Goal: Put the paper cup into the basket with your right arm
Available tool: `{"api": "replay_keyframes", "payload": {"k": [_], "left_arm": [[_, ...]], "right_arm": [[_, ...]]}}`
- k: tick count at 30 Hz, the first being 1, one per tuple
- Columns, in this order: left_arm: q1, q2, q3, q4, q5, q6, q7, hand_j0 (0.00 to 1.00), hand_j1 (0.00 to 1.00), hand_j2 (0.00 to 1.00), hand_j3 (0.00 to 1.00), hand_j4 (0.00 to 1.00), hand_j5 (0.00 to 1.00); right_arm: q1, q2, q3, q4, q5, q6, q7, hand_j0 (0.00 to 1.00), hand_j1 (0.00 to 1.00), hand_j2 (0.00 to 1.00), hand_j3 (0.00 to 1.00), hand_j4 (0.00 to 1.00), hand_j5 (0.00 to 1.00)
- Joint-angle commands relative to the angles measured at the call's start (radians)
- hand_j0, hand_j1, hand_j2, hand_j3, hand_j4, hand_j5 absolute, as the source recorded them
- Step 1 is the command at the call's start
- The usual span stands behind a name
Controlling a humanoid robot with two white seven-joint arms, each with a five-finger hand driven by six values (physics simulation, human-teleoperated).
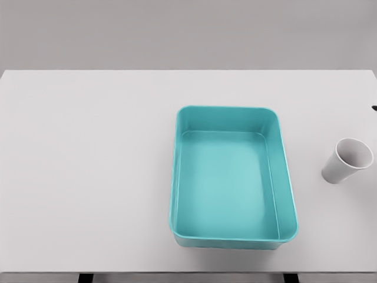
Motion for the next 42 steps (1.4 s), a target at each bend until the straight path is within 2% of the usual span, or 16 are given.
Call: {"api": "replay_keyframes", "payload": {"k": [1,5,18,32,42], "left_arm": [[0.000,0.000,0.000,0.000,-0.001,0.000,0.000,1.00,1.00,1.00,1.00,1.00,1.00],[0.000,0.000,0.000,0.000,0.000,0.000,0.000,1.00,1.00,1.00,1.00,1.00,1.00],[0.000,0.000,0.000,0.000,0.000,0.000,0.000,1.00,1.00,1.00,1.00,1.00,1.00],[0.000,0.000,0.000,0.000,0.000,0.000,0.000,1.00,1.00,1.00,1.00,1.00,1.00],[0.000,0.000,0.000,0.000,-0.001,0.000,0.000,1.00,1.00,1.00,1.00,1.00,1.00]], "right_arm": [[0.003,0.013,-0.001,0.002,-0.017,0.002,-0.030,1.00,1.00,1.00,1.00,1.00,1.00],[0.057,0.036,-0.001,0.001,-0.051,0.002,-0.033,1.00,1.00,1.00,1.00,1.00,1.00],[0.117,0.101,0.000,0.005,-0.054,0.002,-0.036,1.00,1.00,1.00,1.00,1.00,1.00],[0.124,0.111,0.002,0.005,-0.075,0.002,-0.036,1.00,1.00,1.00,1.00,1.00,1.00],[0.115,0.159,0.003,0.003,-0.080,0.002,-0.066,1.00,1.00,1.00,1.00,1.00,1.00]]}}
